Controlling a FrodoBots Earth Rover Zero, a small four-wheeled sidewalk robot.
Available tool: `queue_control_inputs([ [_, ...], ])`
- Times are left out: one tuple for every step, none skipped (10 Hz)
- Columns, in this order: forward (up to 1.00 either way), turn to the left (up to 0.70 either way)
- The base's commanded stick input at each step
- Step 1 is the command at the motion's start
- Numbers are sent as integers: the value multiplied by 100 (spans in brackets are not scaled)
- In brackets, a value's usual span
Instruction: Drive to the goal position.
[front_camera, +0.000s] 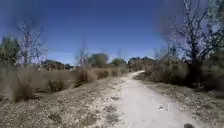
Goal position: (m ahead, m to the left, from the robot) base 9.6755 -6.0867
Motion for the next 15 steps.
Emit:
queue_control_inputs([
  [70, -35],
  [70, -35],
  [70, -17],
  [70, 0],
  [70, 0],
  [70, 0],
  [70, 0],
  [70, 0],
  [70, 0],
  [70, 0],
  [70, 0],
  [70, 0],
  [70, 0],
  [70, 0],
  [70, 0],
])
